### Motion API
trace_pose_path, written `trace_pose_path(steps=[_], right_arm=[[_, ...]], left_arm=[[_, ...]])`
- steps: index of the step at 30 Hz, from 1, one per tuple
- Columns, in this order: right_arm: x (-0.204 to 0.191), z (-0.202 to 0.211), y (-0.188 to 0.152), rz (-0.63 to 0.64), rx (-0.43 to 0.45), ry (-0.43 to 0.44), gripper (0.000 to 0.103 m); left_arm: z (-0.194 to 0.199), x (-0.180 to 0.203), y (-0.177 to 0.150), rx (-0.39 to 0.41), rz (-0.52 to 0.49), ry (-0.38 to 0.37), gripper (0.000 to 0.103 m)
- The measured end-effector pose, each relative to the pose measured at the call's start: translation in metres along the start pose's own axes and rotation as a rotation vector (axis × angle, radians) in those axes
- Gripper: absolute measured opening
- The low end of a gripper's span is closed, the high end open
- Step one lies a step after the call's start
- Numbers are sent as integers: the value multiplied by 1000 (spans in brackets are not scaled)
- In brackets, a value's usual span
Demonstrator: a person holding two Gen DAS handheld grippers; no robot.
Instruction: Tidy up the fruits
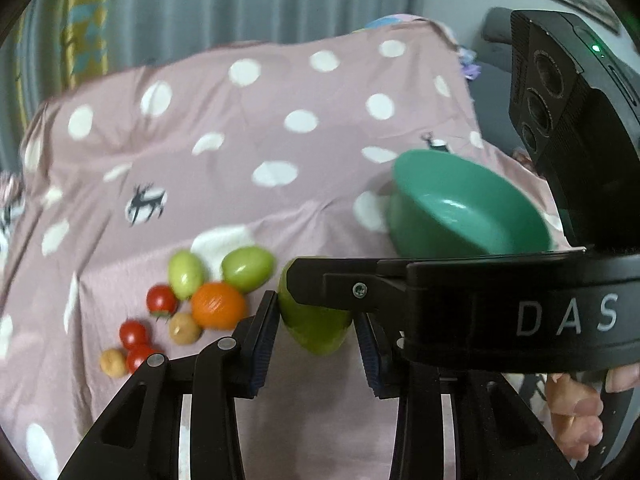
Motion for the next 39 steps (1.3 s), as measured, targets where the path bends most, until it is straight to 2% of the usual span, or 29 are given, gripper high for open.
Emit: trace_pose_path(steps=[7,13,16,20,25,26,27,28,29,31,32,34,36,39], right_arm=[[47,56,-1,-91,136,-8,33],[98,78,-8,-203,172,-91,32],[118,83,-12,-239,173,-111,28],[141,88,-16,-298,182,-126,29],[143,94,-17,-327,188,-108,30],[140,96,-16,-324,195,-103,30],[139,99,-17,-324,203,-100,31],[134,103,-16,-321,216,-97,36],[132,105,-15,-318,223,-93,40],[121,108,-15,-305,231,-85,64],[118,108,-14,-300,232,-81,69],[107,106,-15,-301,225,-70,89],[95,98,-17,-307,196,-44,95],[68,81,-16,-262,151,1,95]], left_arm=[[-11,55,26,43,-91,-75,38],[-54,96,37,-2,-124,-163,38],[-70,108,41,-1,-132,-135,38],[-84,115,41,-27,-107,-156,38],[-80,126,39,-12,-160,-90,38],[-77,125,40,-11,-160,-81,39],[-72,123,40,-11,-158,-77,47],[-68,121,39,-11,-157,-75,57],[-62,119,37,-8,-159,-67,62],[-44,110,33,8,-172,-34,80],[-34,105,29,23,-179,-16,83],[-16,92,20,44,-178,14,94],[5,76,9,61,-163,54,95],[40,41,-18,79,-112,97,98]])
Point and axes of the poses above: each gripper's, at about its wrist camera, not at the fingertips, and z roughly against the way its jaws point, x to its right, y to its top, the point moved 3 cm from there along -z, roughly the way its jaws point, and after that the axes turned 13 degrees about -y, right-handed, at the moved point
